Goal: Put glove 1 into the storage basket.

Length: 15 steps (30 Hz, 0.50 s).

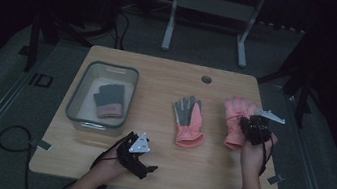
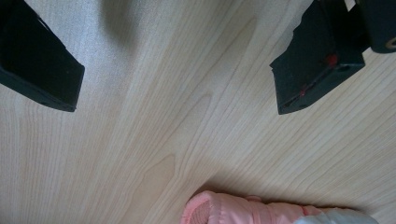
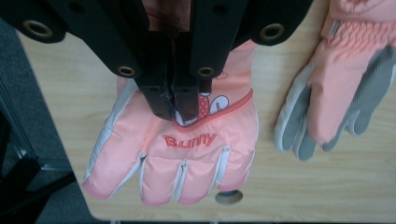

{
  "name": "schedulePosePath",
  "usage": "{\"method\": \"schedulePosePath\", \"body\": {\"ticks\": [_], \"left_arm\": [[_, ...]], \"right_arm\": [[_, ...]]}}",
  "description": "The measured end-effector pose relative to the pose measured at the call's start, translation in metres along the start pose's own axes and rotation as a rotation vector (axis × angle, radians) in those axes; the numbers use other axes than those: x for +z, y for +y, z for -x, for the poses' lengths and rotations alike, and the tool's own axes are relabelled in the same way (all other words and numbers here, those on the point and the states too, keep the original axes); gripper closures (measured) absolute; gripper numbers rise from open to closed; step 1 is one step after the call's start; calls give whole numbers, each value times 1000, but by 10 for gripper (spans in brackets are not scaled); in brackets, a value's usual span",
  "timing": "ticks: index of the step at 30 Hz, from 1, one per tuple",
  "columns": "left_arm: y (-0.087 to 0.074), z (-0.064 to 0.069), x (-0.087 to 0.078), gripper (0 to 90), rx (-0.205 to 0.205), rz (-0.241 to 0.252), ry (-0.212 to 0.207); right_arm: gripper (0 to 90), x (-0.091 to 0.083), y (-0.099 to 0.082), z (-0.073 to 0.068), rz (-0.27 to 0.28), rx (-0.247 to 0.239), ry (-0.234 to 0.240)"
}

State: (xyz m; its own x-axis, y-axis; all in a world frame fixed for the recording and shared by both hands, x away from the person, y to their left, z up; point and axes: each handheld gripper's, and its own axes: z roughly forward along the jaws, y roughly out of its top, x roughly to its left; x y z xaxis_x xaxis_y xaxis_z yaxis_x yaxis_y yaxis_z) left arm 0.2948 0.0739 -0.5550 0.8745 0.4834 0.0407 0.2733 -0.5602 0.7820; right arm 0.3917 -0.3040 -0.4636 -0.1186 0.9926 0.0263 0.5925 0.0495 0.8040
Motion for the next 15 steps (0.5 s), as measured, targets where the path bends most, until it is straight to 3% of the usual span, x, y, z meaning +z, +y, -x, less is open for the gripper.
{"method": "schedulePosePath", "body": {"ticks": [8,15], "left_arm": [[0,1,0,16,4,-1,-4],[0,1,0,16,12,-4,-4]], "right_arm": [[872,4,-18,-13,-20,15,-17],[870,18,-30,-16,-48,5,-39]]}}
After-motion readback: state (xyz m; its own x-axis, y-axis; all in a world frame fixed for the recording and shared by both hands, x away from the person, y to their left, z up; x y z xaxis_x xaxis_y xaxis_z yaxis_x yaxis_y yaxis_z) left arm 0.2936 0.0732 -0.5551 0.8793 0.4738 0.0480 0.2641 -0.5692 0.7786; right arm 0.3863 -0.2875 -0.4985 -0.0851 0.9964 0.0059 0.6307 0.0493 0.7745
